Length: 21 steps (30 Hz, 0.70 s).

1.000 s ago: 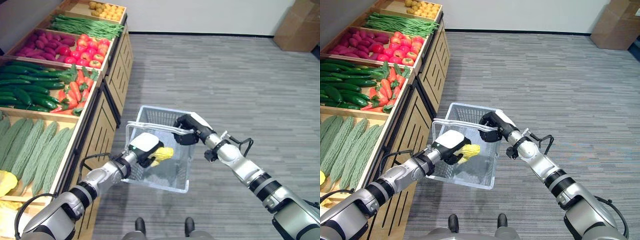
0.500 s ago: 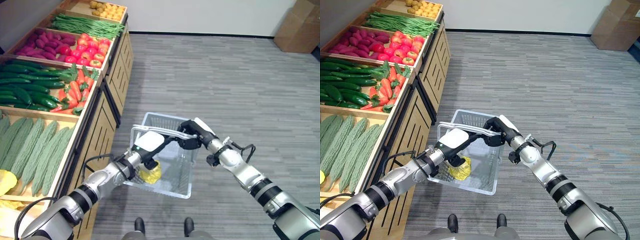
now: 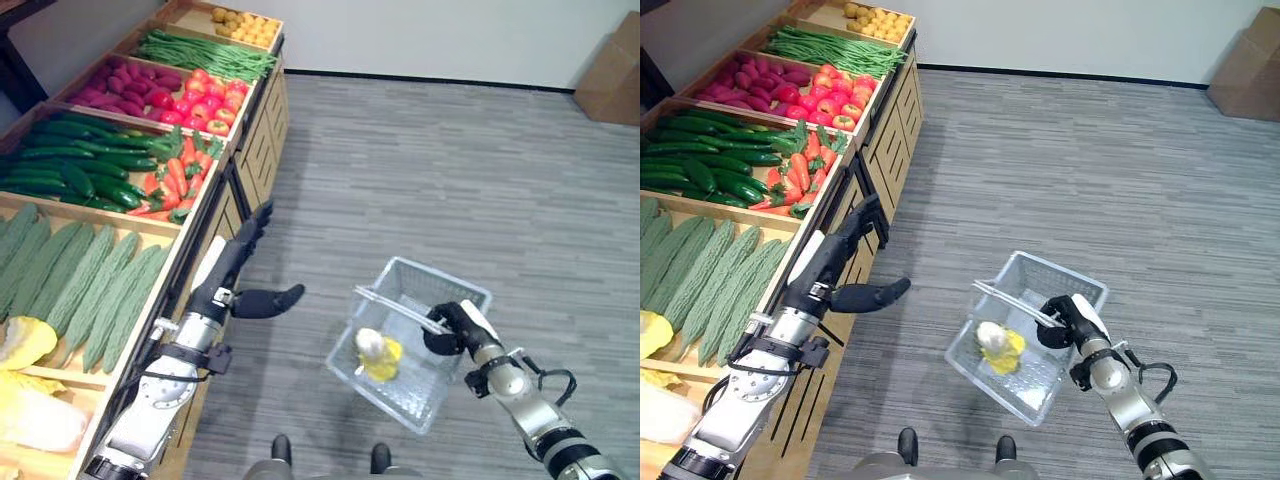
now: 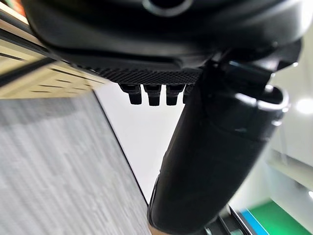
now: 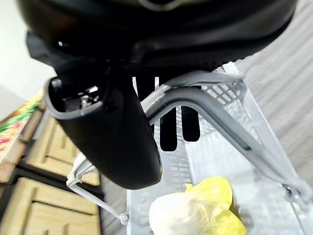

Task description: Get the vegetables into the basket

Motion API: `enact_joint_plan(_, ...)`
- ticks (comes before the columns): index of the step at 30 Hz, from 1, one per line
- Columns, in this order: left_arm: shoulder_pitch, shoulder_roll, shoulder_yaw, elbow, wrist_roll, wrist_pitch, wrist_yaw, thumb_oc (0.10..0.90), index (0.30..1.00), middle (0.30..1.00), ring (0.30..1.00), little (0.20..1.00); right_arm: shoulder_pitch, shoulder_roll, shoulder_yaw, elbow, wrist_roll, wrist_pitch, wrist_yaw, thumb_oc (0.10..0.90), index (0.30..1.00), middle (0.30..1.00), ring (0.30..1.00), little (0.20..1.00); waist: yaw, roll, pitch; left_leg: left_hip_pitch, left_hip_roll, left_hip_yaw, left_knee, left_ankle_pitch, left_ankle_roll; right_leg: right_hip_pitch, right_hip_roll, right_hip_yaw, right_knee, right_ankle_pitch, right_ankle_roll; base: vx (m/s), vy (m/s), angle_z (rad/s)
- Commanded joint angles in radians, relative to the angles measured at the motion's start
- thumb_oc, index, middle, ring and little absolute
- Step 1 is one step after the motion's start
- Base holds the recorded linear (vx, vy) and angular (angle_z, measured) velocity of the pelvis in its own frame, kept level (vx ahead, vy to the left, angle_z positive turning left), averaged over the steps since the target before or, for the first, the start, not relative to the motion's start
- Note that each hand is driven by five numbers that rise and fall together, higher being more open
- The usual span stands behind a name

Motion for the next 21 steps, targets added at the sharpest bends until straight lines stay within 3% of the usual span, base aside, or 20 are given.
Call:
enact_joint_plan(1, -0.049, -0.012, 0.047, 0.147, -0.009, -0.026, -0.001, 0.900, 1.000, 1.000, 1.000, 1.000, -0.119, -0.029, -0.107, -0.060, -0.003, -0.128, -0.076, 0.400, 0.300, 0.300, 0.300, 0.300, 0.009, -0.042, -0.093, 0.009, 0.021, -0.028, 0.001, -0.037, -0.042, -0.035, -0.061, -0.036, 0.000, 0.060, 0.050, -0.02, -0.003, 0.07)
enact_joint_plan(5, -0.032, -0.027, 0.033, 0.298, 0.004, -0.005, -0.031, 0.900, 1.000, 1.000, 1.000, 1.000, -0.093, -0.024, -0.139, -0.012, -0.002, -0.126, -0.081, 0.400, 0.300, 0.300, 0.300, 0.300, 0.009, -0.040, -0.094, 0.001, 0.019, -0.034, 0.001, -0.032, -0.042, -0.037, -0.063, -0.041, 0.000, 0.063, 0.052, -0.01, 0.001, 0.04)
enact_joint_plan(6, -0.027, -0.037, 0.013, 0.427, 0.048, 0.018, -0.046, 0.900, 1.000, 1.000, 1.000, 1.000, -0.072, -0.018, -0.163, 0.028, 0.002, -0.123, -0.088, 0.400, 0.300, 0.300, 0.300, 0.300, 0.007, -0.038, -0.093, -0.001, 0.017, -0.034, 0.001, -0.031, -0.042, -0.039, -0.064, -0.046, 0.000, 0.065, 0.054, -0.03, 0.008, 0.05)
enact_joint_plan(11, -0.053, -0.083, -0.044, 0.727, 0.165, 0.045, -0.056, 0.900, 1.000, 1.000, 1.000, 1.000, -0.046, -0.008, -0.200, 0.117, 0.017, -0.126, -0.110, 0.400, 0.300, 0.300, 0.300, 0.300, -0.003, -0.031, -0.090, -0.006, 0.015, -0.028, 0.001, -0.029, -0.041, -0.049, -0.066, -0.041, 0.000, 0.071, 0.056, -0.03, 0.015, 0.06)
enact_joint_plan(13, -0.070, -0.117, -0.062, 0.863, 0.214, 0.057, -0.059, 0.900, 1.000, 1.000, 1.000, 1.000, -0.027, 0.000, -0.215, 0.139, 0.020, -0.131, -0.114, 0.400, 0.300, 0.300, 0.300, 0.300, -0.012, -0.031, -0.087, -0.005, 0.017, -0.022, 0.001, -0.030, -0.041, -0.053, -0.066, -0.037, 0.000, 0.074, 0.056, -0.04, 0.024, -0.08)
enact_joint_plan(14, -0.108, -0.178, -0.073, 1.059, 0.294, 0.080, -0.038, 0.900, 1.000, 1.000, 1.000, 1.000, -0.004, 0.024, -0.217, 0.166, 0.031, -0.138, -0.119, 0.400, 0.300, 0.300, 0.300, 0.300, -0.022, -0.031, -0.083, -0.007, 0.017, -0.012, 0.001, -0.028, -0.042, -0.060, -0.065, -0.032, 0.000, 0.077, 0.055, -0.03, 0.028, -0.16)
enact_joint_plan(16, -0.131, -0.216, -0.071, 1.167, 0.329, 0.098, -0.014, 0.900, 1.000, 1.000, 1.000, 1.000, 0.004, 0.034, -0.213, 0.191, 0.037, -0.138, -0.122, 0.400, 0.300, 0.300, 0.300, 0.300, -0.026, -0.032, -0.083, -0.006, 0.016, -0.009, 0.001, -0.030, -0.042, -0.061, -0.066, -0.031, 0.000, 0.079, 0.056, -0.01, 0.035, -0.13)
enact_joint_plan(17, -0.153, -0.256, -0.075, 1.306, 0.424, 0.127, 0.028, 0.900, 1.000, 1.000, 1.000, 1.000, 0.022, 0.056, -0.207, 0.201, 0.050, -0.136, -0.122, 0.400, 0.300, 0.300, 0.300, 0.300, -0.032, -0.034, -0.081, -0.002, 0.014, -0.004, 0.001, -0.033, -0.040, -0.062, -0.067, -0.027, 0.000, 0.079, 0.056, 0.01, 0.040, -0.07)
enact_joint_plan(21, -0.151, -0.283, -0.059, 1.361, 0.466, 0.148, 0.046, 0.900, 1.000, 1.000, 1.000, 1.000, 0.040, 0.065, -0.200, 0.194, 0.061, -0.132, -0.114, 0.400, 0.300, 0.300, 0.300, 0.300, -0.035, -0.037, -0.066, 0.006, 0.007, 0.011, 0.010, -0.041, -0.033, -0.066, -0.073, -0.012, 0.003, 0.082, 0.058, 0.00, 0.047, -0.13)
